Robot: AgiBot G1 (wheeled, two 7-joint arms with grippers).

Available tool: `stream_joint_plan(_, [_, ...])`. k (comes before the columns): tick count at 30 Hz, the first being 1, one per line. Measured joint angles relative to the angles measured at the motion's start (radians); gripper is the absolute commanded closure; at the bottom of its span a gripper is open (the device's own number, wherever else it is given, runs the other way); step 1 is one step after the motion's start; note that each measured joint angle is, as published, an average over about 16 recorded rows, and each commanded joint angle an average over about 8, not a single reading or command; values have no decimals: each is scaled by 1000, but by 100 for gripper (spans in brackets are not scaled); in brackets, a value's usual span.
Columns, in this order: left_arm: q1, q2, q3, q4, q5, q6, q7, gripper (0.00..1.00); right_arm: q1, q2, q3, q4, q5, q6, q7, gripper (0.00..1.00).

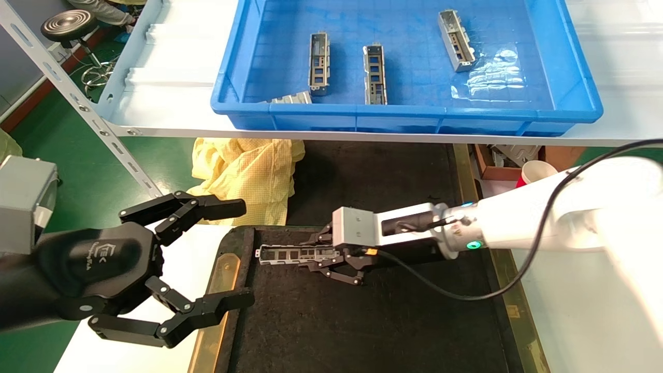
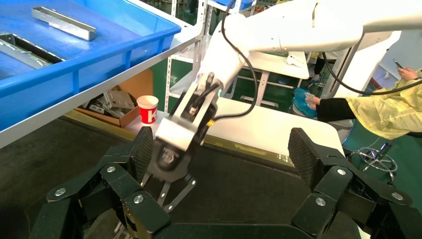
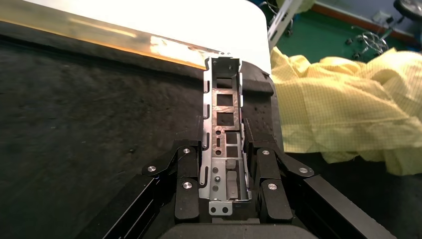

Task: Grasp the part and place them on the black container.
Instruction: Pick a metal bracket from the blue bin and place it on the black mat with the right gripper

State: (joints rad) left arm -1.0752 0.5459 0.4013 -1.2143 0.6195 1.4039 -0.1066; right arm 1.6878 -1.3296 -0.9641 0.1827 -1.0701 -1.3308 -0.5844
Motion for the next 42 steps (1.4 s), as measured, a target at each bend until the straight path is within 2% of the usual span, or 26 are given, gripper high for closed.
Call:
stream_joint_plan(8, [0, 0, 0, 0, 0, 0, 0, 0, -56, -28, -6, 20, 16, 122, -11, 100])
stream_joint_plan(14, [0, 0, 0, 0, 0, 0, 0, 0, -93, -30, -22, 76, 29, 184, 6, 100])
stream_joint_plan(42, [0, 0, 0, 0, 0, 0, 0, 0, -171, -31, -135, 199, 113, 289, 81, 100])
